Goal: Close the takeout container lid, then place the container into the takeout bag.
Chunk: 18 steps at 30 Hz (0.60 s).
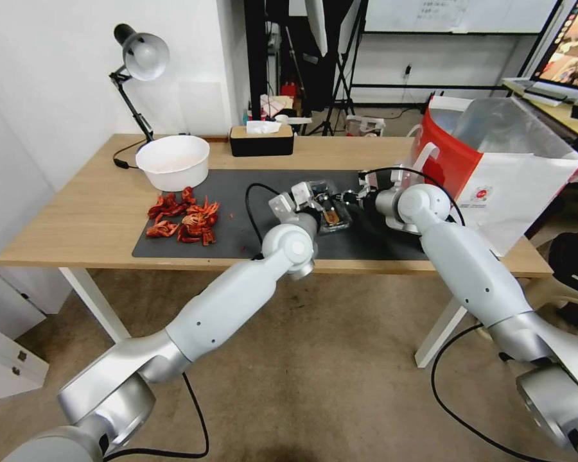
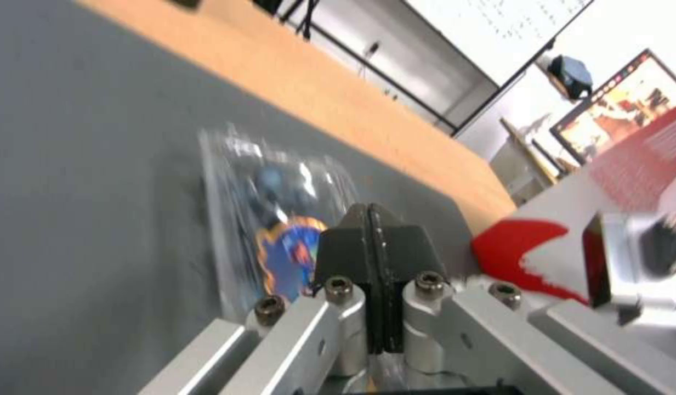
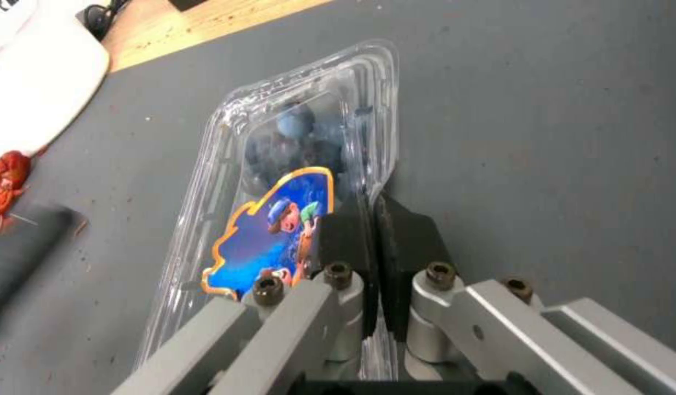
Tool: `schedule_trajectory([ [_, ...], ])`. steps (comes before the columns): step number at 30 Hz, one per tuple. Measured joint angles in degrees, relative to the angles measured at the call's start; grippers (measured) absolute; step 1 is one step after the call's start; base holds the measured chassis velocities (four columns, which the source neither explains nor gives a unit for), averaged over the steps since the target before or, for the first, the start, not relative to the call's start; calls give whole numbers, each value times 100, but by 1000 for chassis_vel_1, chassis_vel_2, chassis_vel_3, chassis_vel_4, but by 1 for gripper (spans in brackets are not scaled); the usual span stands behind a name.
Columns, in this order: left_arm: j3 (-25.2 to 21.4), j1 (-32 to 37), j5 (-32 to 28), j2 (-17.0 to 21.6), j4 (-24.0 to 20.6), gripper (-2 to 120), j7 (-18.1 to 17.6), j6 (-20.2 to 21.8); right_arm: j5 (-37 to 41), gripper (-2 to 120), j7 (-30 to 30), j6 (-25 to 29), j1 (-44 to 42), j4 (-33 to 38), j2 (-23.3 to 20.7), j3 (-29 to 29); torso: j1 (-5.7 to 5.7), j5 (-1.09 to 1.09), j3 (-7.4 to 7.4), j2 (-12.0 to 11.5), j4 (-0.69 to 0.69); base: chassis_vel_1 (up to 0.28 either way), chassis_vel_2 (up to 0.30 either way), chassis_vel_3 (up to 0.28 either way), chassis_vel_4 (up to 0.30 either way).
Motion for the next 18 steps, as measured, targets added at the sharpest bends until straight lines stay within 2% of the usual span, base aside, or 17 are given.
schedule_trajectory([
  [8, -240, 234, 531, 435, -462, 0, 197, -5, 52, 0, 31, -1, -24, 33, -14, 21, 0, -1, 0, 0, 1, 0, 0, 0, 0],
  [10, -253, 406, 922, 643, -648, 1, 413, -64, 58, 0, 35, -1, -35, 40, -14, 30, 0, 0, 0, 0, 1, 0, 0, 0, 0],
  [11, -253, 406, 922, 643, -648, 1, 413, -64, 58, 0, 35, -1, -35, 40, -14, 30, 0, 0, 0, 0, 1, 0, 0, 0, 0],
  [13, -250, 566, 1486, 807, -708, 10, 630, -195, 56, 0, 35, -1, -37, 38, -10, 37, -1, 0, 0, 0, 1, 0, 0, 0, 0],
  [14, -250, 566, 1486, 807, -708, 10, 630, -195, 56, 0, 35, -1, -37, 38, -10, 37, -1, 0, 0, 0, 1, 0, 0, 0, 0],
  [18, -237, 772, 2234, 988, -804, 27, 836, -411, 57, 0, 38, -2, -39, 40, -2, 52, 0, -1, 0, 0, 1, 0, 0, 0, 0],
])
